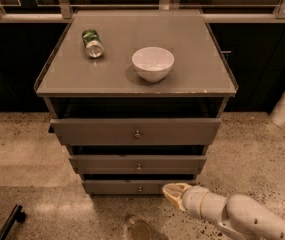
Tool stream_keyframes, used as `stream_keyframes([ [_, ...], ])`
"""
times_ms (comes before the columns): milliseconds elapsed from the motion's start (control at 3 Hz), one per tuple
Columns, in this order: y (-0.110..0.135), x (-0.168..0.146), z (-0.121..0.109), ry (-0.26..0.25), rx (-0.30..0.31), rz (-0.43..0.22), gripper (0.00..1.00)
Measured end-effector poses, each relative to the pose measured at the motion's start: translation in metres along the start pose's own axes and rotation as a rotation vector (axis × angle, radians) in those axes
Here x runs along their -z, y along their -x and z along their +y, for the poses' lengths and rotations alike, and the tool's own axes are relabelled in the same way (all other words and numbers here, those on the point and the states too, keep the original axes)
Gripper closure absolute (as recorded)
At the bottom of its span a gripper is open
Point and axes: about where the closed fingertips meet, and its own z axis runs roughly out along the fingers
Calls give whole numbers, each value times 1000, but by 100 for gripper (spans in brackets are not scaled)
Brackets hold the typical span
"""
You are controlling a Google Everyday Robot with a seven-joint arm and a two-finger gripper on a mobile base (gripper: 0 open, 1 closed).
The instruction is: Open bottom drawer
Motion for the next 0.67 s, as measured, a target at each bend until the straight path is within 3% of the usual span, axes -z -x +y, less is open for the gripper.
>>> stream_keyframes([
  [333, -57, -35, -8, -7, -116, -29, 100],
  [667, -118, -76, 3, 36, -262, -37, 100],
])
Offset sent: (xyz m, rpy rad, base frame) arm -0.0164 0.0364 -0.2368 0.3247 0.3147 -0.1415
